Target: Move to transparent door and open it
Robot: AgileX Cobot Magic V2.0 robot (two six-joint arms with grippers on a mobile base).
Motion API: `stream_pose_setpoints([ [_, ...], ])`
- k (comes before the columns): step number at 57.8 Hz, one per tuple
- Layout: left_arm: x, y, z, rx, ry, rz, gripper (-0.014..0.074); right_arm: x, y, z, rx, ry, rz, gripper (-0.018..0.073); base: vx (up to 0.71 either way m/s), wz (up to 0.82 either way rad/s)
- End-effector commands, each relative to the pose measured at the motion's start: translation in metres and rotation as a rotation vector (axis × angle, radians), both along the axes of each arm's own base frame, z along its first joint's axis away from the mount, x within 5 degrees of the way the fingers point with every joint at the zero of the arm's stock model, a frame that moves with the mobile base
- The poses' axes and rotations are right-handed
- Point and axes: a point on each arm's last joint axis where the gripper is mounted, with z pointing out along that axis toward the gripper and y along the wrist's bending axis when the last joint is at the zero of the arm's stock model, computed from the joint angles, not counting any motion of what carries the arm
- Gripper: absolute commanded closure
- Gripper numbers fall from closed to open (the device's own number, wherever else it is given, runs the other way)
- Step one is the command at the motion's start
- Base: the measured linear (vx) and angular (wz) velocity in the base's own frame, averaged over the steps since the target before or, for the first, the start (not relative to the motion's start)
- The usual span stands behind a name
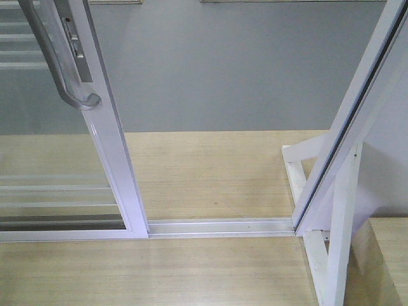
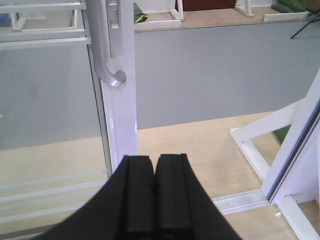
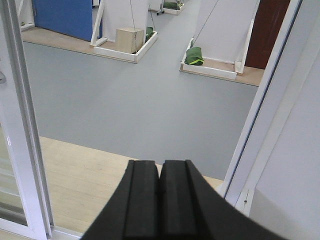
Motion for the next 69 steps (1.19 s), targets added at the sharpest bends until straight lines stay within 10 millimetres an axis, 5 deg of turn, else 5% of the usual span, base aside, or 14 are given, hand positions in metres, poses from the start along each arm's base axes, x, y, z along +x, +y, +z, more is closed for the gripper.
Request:
stream_pose_setpoints([
  [1,0.001,-0.001,0.014,-0.029,-0.088,-0.005,0.0596,0.001,0.000,0.016,0.013,-0.105,-0.004,0.0562,0.00,0.00],
  [21,-0.012,0.005,0.014,0.017,-0.231,0.009,0.0596,0.001,0.000,0.016,0.012,-0.105,-0.005,0.0562,0.00,0.00],
  [42,0.017,-0.001,-0.076,-0.062,-0.414,0.019,0.0596,0.001,0.000,0.016,0.009,-0.101,-0.005,0.0562,0.00,0.00],
  [69,0.018,0.003,-0.082,-0.051,-0.306,0.102,0.0596,0.001,0.000,0.016,0.009,-0.101,-0.005,0.0562,0.00,0.00],
])
